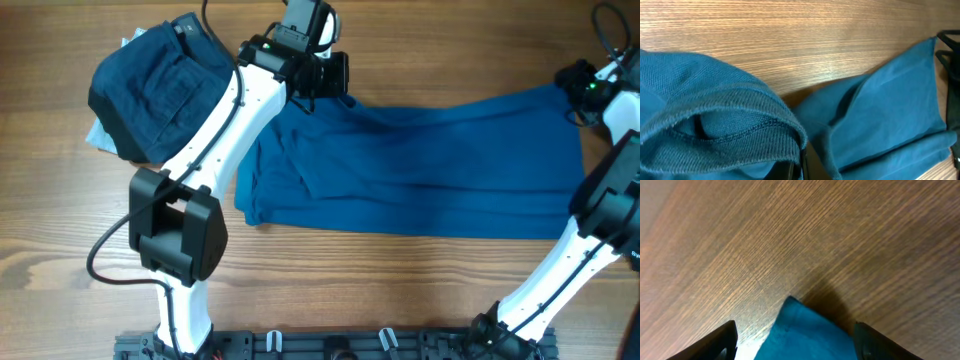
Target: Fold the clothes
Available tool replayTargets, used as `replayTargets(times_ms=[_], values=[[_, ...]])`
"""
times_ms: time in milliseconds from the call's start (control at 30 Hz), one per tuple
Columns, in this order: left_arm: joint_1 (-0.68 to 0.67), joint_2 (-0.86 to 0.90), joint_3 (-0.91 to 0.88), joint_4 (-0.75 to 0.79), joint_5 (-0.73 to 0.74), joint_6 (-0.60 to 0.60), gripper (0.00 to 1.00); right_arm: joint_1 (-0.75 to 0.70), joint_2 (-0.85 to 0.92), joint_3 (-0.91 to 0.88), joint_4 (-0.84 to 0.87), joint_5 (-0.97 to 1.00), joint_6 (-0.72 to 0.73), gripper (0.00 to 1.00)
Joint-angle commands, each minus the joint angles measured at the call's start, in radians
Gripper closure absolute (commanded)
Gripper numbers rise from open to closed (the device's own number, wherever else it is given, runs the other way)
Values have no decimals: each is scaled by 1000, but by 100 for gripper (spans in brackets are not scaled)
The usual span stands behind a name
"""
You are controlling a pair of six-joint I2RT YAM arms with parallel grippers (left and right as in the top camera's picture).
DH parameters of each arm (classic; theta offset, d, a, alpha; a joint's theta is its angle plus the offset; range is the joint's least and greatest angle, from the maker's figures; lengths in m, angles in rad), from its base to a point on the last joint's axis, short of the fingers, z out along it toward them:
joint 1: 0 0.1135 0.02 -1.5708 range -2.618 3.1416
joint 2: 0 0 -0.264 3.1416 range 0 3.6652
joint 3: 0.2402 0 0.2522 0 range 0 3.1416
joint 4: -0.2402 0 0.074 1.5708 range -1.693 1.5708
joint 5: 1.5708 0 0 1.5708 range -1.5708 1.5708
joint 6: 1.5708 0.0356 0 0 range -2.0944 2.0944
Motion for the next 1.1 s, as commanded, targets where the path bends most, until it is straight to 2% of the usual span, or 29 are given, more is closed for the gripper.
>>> replayTargets(times_ms=[0,33,167,267,333,600,767,1067], values=[[-7,-4,7,3,-6,1,96,46,42,28,13,134,15,27],[-7,-4,7,3,-6,-6,96,53,48,28,11,148,10,27],[-8,-4,7,-4,-5,-9,96,65,83,28,-33,210,5,40],[-8,-4,7,-9,-6,-9,96,60,90,28,-72,221,5,66],[-8,-4,7,-12,-6,-8,96,48,84,37,-95,205,6,96],[-5,-32,7,-50,-13,10,96,-50,-60,109,-180,-171,-37,96],[-5,-82,7,-113,-97,15,96,-109,-177,109,-299,-179,-53,96],[-5,-101,7,-327,-97,29,96,-171,-245,109,-583,-177,-47,96]])
